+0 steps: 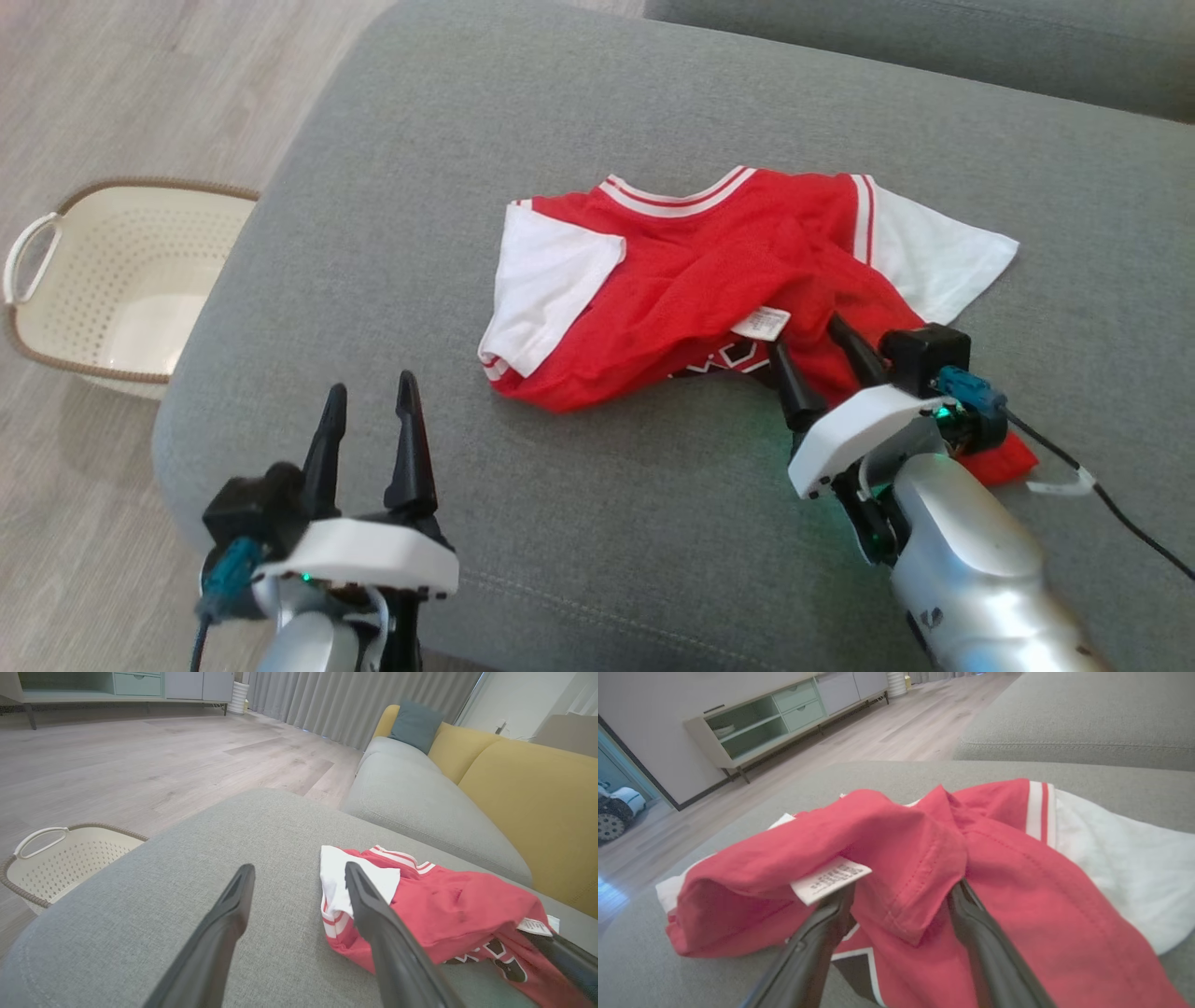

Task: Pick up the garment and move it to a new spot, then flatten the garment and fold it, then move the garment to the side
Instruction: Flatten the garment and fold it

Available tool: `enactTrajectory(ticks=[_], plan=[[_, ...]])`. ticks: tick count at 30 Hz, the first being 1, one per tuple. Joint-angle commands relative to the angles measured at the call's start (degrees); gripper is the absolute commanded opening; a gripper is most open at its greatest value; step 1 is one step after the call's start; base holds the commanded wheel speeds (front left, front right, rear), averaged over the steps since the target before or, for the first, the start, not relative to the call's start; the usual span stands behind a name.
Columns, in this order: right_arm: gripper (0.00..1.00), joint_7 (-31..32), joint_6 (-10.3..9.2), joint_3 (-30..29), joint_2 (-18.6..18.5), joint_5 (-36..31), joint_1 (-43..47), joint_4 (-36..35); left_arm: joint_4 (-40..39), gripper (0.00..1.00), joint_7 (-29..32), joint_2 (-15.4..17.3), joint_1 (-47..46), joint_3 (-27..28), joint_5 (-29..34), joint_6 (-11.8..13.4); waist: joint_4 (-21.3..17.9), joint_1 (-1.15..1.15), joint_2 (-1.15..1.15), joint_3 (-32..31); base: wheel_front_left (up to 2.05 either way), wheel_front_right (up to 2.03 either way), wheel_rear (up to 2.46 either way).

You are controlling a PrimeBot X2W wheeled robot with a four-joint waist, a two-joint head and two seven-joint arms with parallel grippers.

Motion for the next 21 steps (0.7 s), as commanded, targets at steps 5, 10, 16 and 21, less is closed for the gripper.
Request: enactTrajectory(ticks=[5, 10, 16, 21], plan=[[0.11, -1.6, -0.05, 2.5, 0.1, 1.6, -2.2, -1.9, -2.1, 1.00, -0.7, 0.4, 0.1, 2.1, 0.1, 0.4, -1.7, 0.00, 0.00, -0.3, 0.00, 0.00, 0.00], [0.00, -2.0, -0.05, 3.3, 0.1, 1.8, -2.8, -1.8, -2.1, 1.00, -0.7, 0.4, 0.0, 2.3, 0.1, 0.5, -3.3, 0.00, 0.00, -0.3, 0.00, 0.00, 0.00], [0.00, -2.3, -0.05, 4.1, 0.1, 2.9, -2.2, -4.8, -2.0, 1.00, -0.7, 0.4, 0.0, 2.7, 0.3, 0.4, -6.2, 0.00, 0.00, -0.8, 0.00, 0.00, 0.00], [0.00, -2.5, -0.05, 0.3, -0.1, 0.0, 1.1, -9.6, -2.2, 1.00, -0.7, 0.4, 0.5, 3.0, 0.4, 0.5, -10.1, 0.00, 0.00, -1.7, 0.00, 0.00, 0.00]])
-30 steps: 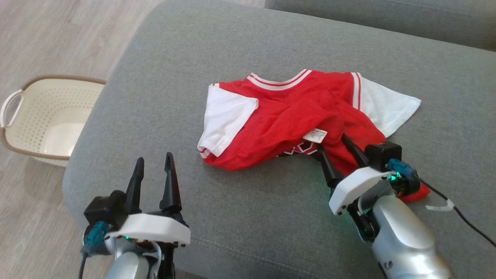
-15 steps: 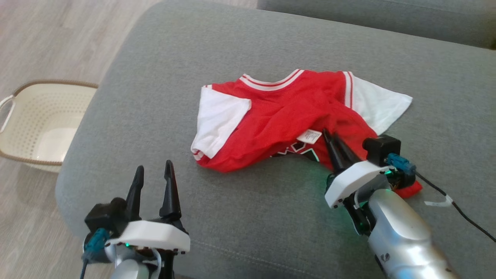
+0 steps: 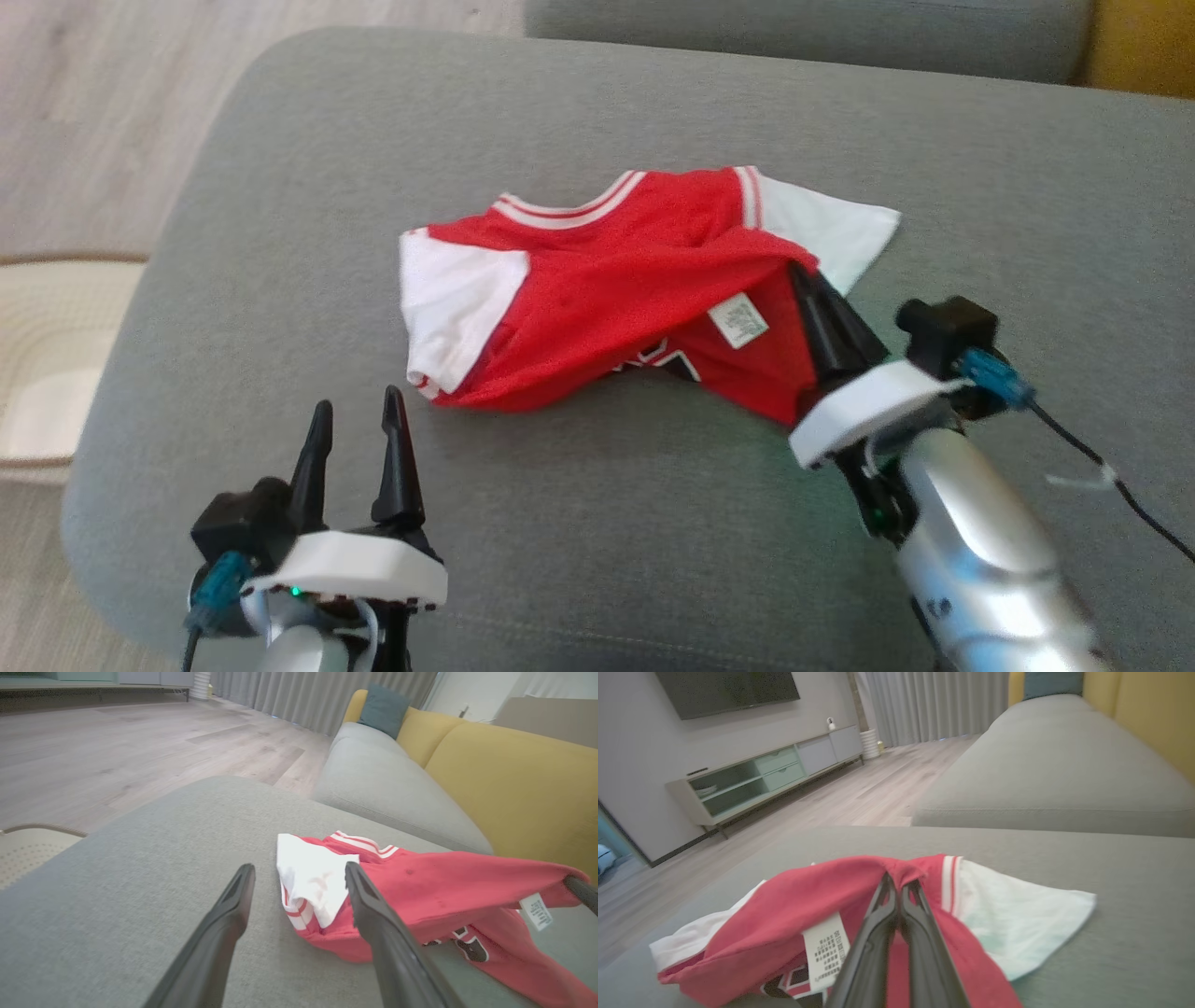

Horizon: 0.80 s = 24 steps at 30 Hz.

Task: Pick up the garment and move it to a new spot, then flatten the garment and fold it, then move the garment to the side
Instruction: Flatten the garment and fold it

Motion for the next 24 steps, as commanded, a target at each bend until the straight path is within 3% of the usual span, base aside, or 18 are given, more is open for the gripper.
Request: enactTrajectory(ticks=[1, 8, 16, 20, 24], plan=[[0.00, -0.8, -0.05, -1.5, -0.2, -1.9, 2.6, -4.0, -2.1, 1.00, -0.7, 0.3, -0.9, 1.8, 0.4, 0.2, -2.9, 0.00, 0.00, -0.8, 0.00, 0.00, 0.00], [0.00, 5.2, -0.05, -10.5, -3.0, -7.1, 14.5, -18.9, -2.8, 1.00, -0.7, 0.3, -0.3, 2.1, 0.6, 0.1, -9.5, 0.00, 0.00, -1.3, 0.00, 0.00, 0.00], [0.00, 14.6, -0.05, -17.1, -2.9, -10.9, 27.8, -36.3, -3.6, 1.00, -0.7, 0.3, -0.8, 2.0, 1.1, -0.2, -15.1, 0.00, 0.00, -0.5, 0.00, 0.00, 0.00], [0.00, 17.8, -0.05, -19.0, -1.6, -11.5, 33.3, -40.5, -3.4, 1.00, -0.7, 0.3, -1.3, 2.0, 1.4, -0.4, -17.4, 0.00, 0.00, 0.0, 0.00, 0.00, 0.00], [0.00, 18.0, -0.05, -19.2, -0.9, -12.0, 34.7, -40.0, -3.0, 1.00, -0.7, 0.3, -1.6, 2.1, 1.6, -0.5, -18.0, 0.00, 0.00, 0.0, 0.00, 0.00, 0.00]])
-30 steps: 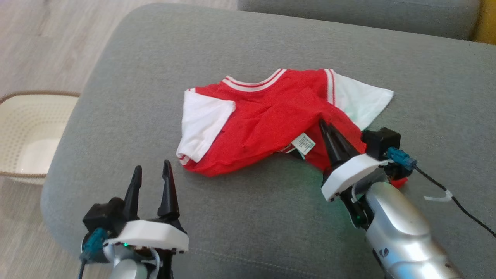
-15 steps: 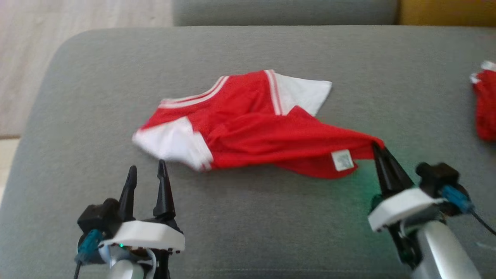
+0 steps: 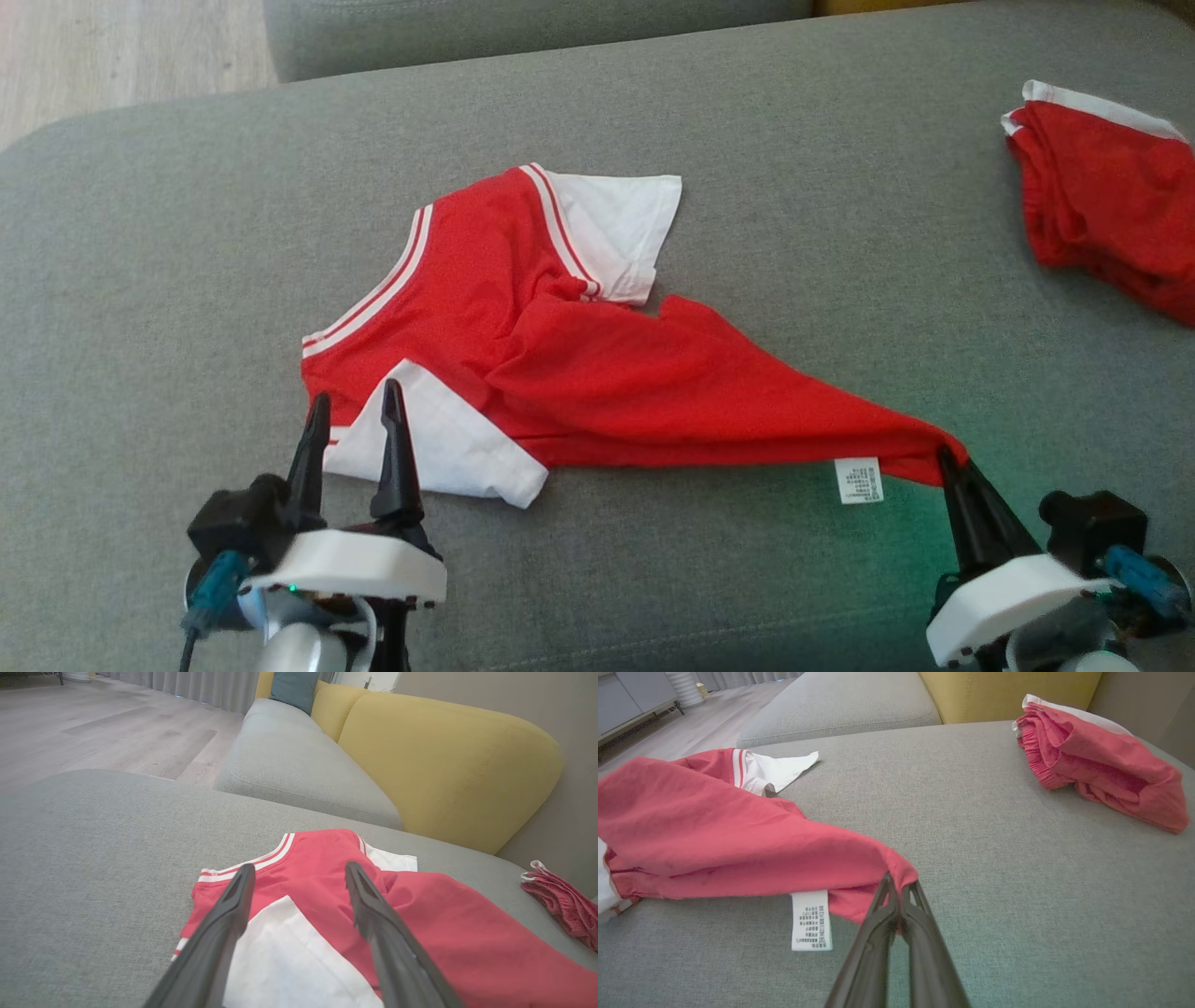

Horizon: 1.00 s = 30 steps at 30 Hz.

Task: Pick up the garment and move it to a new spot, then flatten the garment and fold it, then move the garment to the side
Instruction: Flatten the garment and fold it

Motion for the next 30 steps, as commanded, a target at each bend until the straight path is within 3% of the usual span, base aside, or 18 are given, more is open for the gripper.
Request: enactTrajectory(ticks=[1, 3, 4, 12, 17, 23, 30], plan=[[0.37, -0.2, -0.05, 0.8, -0.1, -0.6, -1.0, -1.6, -1.5, 1.00, -0.7, 0.3, -1.9, 1.9, 0.5, -0.3, -0.1, 0.00, 0.00, 0.0, 0.00, 0.00, 0.00], [0.96, -0.2, -0.05, 0.7, 0.2, -0.8, -0.8, -1.0, -1.3, 1.00, -0.7, 0.3, -1.9, 1.9, 0.5, -0.4, -0.1, 0.00, 0.00, -0.2, 0.00, 0.00, 0.00], [1.00, -0.3, -0.05, 0.6, 0.3, -0.9, -0.7, -0.8, -1.2, 1.00, -0.7, 0.3, -2.0, 2.0, 0.6, -0.4, 0.0, 0.00, 0.00, -0.3, 0.00, 0.00, 0.00], [1.00, -0.8, -0.05, -1.9, 0.5, -1.3, -1.0, -3.4, -0.8, 1.00, -0.7, 0.3, -1.7, 3.0, 0.9, -0.4, 0.3, 0.00, 0.00, -1.3, 0.00, 0.00, 0.00], [1.00, -1.4, -0.05, -3.1, 0.6, -1.9, -2.6, -6.6, 1.3, 1.00, -0.7, 0.8, -4.5, 2.2, 2.6, -2.0, 0.3, 0.00, 0.00, -1.6, 0.00, 0.00, 0.00], [1.00, -1.8, -0.05, -0.2, 0.8, -1.9, -5.4, -7.8, 6.4, 1.00, 3.1, 1.8, -14.3, -1.2, 5.2, -4.3, -0.1, 0.00, 0.00, -0.5, 0.00, 0.00, 0.00], [1.00, -2.4, -0.05, 4.1, 0.9, -1.6, -10.5, -7.0, 16.8, 1.00, 11.8, 1.5, -29.4, -5.7, 7.5, -6.6, -2.4, 0.00, 0.00, 3.5, 0.00, 0.00, 0.00]])
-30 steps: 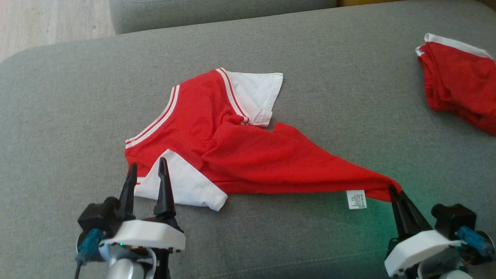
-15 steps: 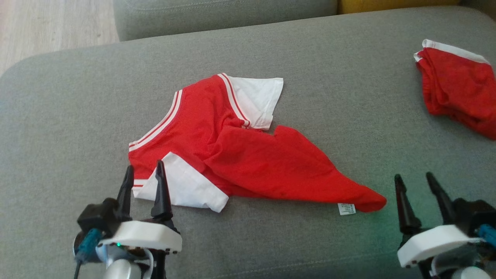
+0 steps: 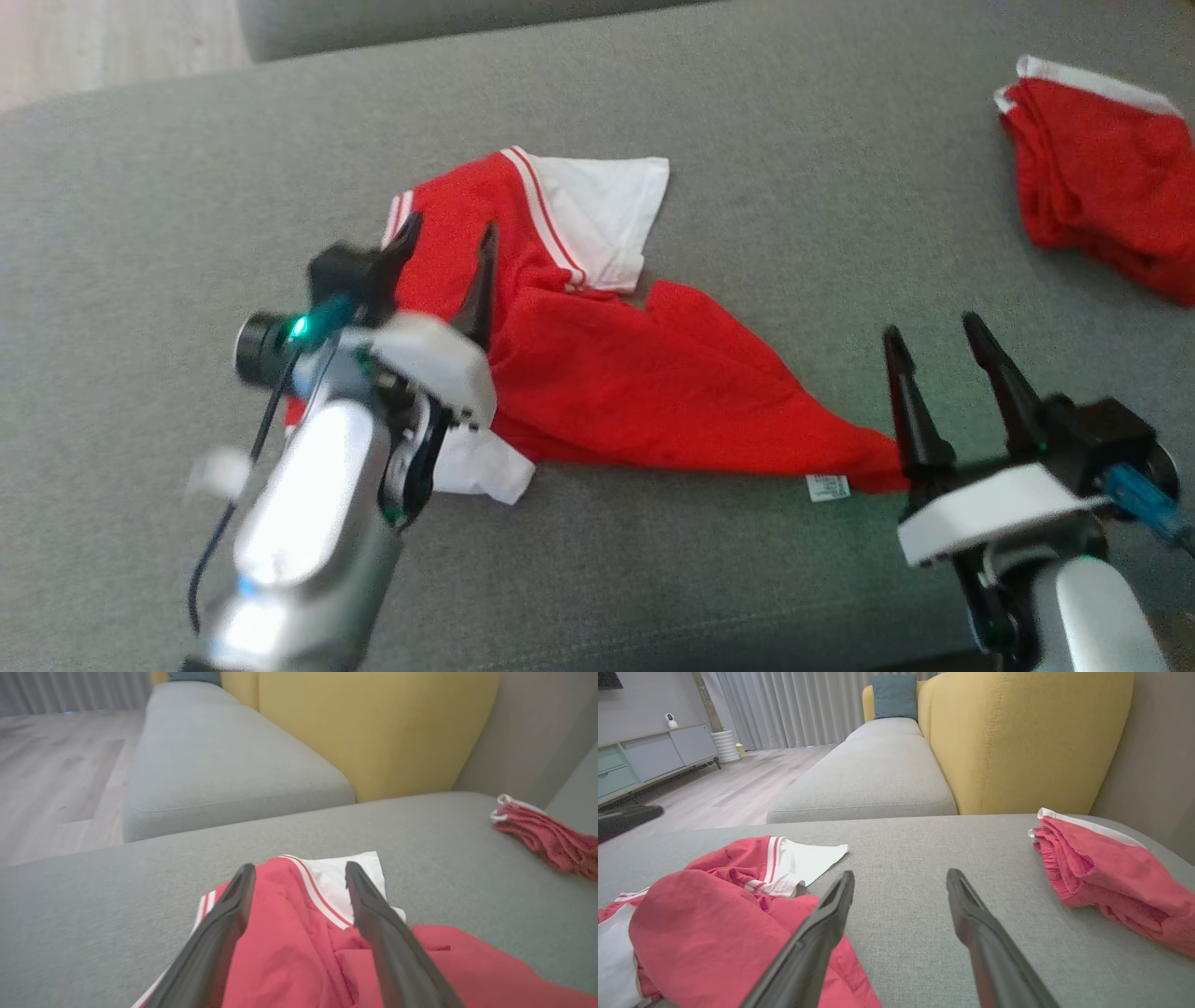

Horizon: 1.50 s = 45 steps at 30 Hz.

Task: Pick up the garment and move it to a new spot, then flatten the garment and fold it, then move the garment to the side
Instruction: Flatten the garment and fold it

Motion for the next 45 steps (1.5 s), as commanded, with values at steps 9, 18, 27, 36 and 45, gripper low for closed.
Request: enactTrajectory(ticks=[9, 18, 27, 36, 45], plan=[[1.00, -1.8, -0.05, 4.0, -0.3, -0.6, -6.4, -0.3, 15.9, 1.00, 12.6, 0.3, -18.5, -2.2, 2.7, -0.5, -4.7, 0.00, 0.00, 6.5, 0.00, 0.00, 0.00], [1.00, -2.8, -0.05, 4.3, -0.3, -0.9, -7.2, -0.5, 26.8, 1.00, 18.5, 0.4, -26.7, -3.7, 4.9, 2.8, -6.2, 0.00, 0.00, 8.9, 0.00, 0.00, 0.00], [1.00, -3.2, -0.05, 6.0, -0.2, -0.5, -8.2, 0.0, 31.2, 1.00, 16.6, 0.5, -31.4, -5.7, 6.6, 3.8, -7.2, 0.00, 0.00, 10.0, 0.00, 0.00, 0.00], [1.00, -3.6, -0.05, 7.7, -0.2, -0.1, -9.6, 0.7, 36.5, 0.67, 15.3, 0.0, -34.6, -7.2, 6.4, 4.2, -9.2, 0.00, 0.00, 11.6, 0.00, 0.00, 0.00], [1.00, -4.2, -0.05, 6.3, -0.2, 0.1, -9.5, 1.2, 38.1, 0.00, 9.4, -0.1, -37.2, -6.2, 4.7, 4.6, -7.8, 0.00, 0.00, 11.4, 0.00, 0.00, 0.00]])
